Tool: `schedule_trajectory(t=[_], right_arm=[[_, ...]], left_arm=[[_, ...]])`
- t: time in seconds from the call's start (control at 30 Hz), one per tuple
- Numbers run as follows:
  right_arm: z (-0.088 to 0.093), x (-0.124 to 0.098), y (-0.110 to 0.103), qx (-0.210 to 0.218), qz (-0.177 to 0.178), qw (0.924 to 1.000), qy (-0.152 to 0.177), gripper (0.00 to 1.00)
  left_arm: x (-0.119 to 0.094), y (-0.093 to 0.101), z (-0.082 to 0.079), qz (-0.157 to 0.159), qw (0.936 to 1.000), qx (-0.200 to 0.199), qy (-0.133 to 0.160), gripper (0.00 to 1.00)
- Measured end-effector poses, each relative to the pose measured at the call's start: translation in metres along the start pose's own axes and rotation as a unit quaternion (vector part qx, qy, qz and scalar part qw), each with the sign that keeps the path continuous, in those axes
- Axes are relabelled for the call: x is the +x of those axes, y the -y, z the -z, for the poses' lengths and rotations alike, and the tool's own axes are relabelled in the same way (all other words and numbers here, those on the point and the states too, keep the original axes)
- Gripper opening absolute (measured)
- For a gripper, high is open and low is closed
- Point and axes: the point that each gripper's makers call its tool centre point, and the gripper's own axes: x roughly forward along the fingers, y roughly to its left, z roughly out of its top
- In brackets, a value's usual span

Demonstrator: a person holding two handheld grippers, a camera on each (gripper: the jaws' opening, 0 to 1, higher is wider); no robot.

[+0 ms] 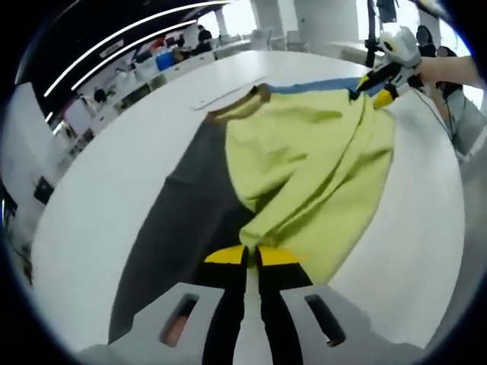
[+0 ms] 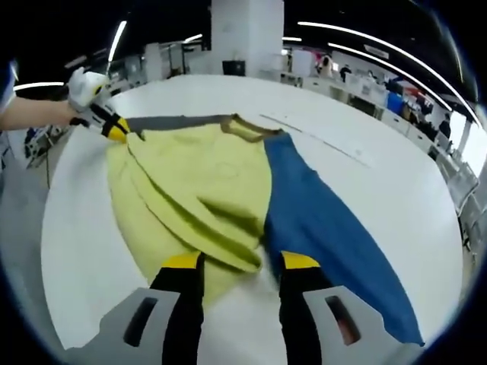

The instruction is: Fold the garment on the visible template until the final outline fits inside the template.

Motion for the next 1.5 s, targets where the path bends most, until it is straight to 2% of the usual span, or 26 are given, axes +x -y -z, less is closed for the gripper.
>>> schedule_trajectory(t=[0.33,0.47,0.6,0.67,0.77,0.87,1.0,1.1,1.2,1.23,1.33,1.5], right_arm=[[0.000,0.001,0.001,-0.020,0.003,0.9998,-0.005,0.17],[-0.001,-0.001,0.005,-0.027,0.008,0.9996,-0.006,0.06],[-0.002,-0.004,0.006,-0.030,0.009,0.9995,-0.007,0.05],[-0.002,-0.006,0.006,-0.032,0.009,0.9994,-0.008,0.04],[-0.004,-0.011,0.006,-0.035,0.009,0.9993,-0.008,0.03],[-0.007,-0.015,0.006,-0.037,0.011,0.9992,-0.006,0.03],[-0.009,-0.020,0.007,-0.039,0.013,0.9991,-0.007,0.03],[-0.010,-0.023,0.007,-0.040,0.014,0.9991,-0.006,0.03],[-0.012,-0.026,0.007,-0.041,0.016,0.9990,-0.003,0.03],[-0.012,-0.027,0.007,-0.040,0.016,0.9991,-0.003,0.03],[-0.016,-0.031,0.005,-0.042,0.017,0.9990,-0.001,0.03],[-0.022,-0.044,-0.001,-0.052,0.013,0.9986,0.003,0.03]], left_arm=[[-0.008,-0.010,-0.008,-0.008,0.9967,-0.074,0.032,0.01],[-0.011,-0.014,-0.009,-0.011,0.9948,-0.092,0.042,0.01],[-0.012,-0.014,-0.011,-0.011,0.9939,-0.099,0.046,0.01],[-0.014,-0.015,-0.013,-0.010,0.9915,-0.117,0.055,0.01],[-0.018,-0.019,-0.017,-0.009,0.9848,-0.156,0.076,0.01],[-0.022,-0.022,-0.023,-0.001,0.9743,-0.200,0.103,0.01],[-0.032,-0.027,-0.032,0.015,0.9516,-0.270,0.146,0.01],[-0.038,-0.030,-0.034,0.015,0.9482,-0.276,0.157,0.01],[-0.045,-0.029,-0.040,0.026,0.9382,-0.296,0.177,0.01],[-0.047,-0.028,-0.042,0.031,0.9323,-0.310,0.184,0.01],[-0.051,-0.029,-0.041,0.030,0.9300,-0.317,0.184,0.01],[-0.064,-0.022,-0.041,0.033,0.9361,-0.303,0.175,0.00]])
